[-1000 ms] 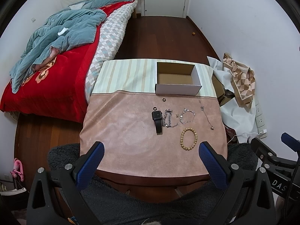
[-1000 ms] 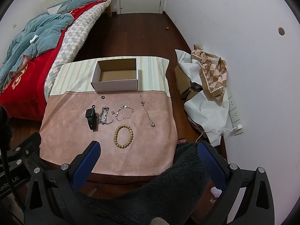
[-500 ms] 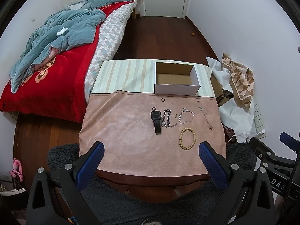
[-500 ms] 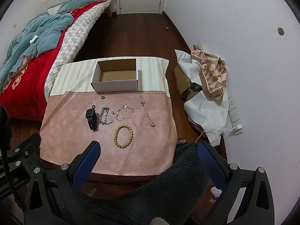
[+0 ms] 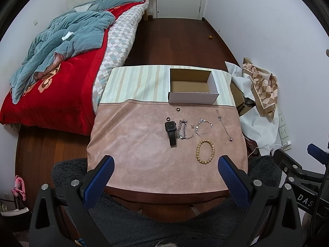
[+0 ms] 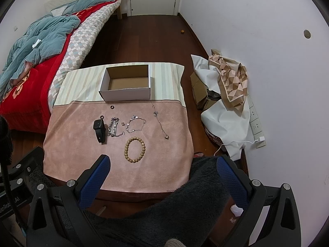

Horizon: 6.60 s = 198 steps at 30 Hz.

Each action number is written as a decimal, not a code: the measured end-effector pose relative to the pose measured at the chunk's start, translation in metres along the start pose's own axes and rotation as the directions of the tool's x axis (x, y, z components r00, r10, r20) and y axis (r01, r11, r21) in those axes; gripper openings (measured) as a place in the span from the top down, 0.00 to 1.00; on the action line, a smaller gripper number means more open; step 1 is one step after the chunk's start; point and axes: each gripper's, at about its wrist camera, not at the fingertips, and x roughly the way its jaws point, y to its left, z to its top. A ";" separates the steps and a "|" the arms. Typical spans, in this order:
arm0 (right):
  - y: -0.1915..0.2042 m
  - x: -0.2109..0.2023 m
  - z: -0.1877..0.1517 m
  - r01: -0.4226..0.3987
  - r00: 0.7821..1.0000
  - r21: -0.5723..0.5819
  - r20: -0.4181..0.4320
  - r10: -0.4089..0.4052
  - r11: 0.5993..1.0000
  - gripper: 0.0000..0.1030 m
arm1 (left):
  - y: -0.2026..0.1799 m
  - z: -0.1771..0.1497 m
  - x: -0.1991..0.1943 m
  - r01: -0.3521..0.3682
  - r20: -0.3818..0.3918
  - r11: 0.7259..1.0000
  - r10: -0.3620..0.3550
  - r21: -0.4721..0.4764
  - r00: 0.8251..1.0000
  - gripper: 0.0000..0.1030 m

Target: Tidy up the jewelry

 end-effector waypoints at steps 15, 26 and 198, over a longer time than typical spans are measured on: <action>0.001 0.001 0.000 0.000 1.000 -0.001 0.001 0.000 1.000 0.00 | 0.000 0.000 -0.001 0.001 0.002 1.000 -0.001 0.001 1.000 0.00; -0.004 -0.005 0.002 0.003 1.000 -0.002 0.002 -0.003 1.000 0.00 | -0.001 -0.001 -0.002 0.004 0.002 1.000 -0.004 0.005 1.000 0.00; 0.033 0.188 0.144 -0.038 0.993 -0.037 0.106 0.041 0.999 0.02 | 0.006 0.150 0.178 -0.108 0.173 0.994 0.101 0.033 0.980 0.02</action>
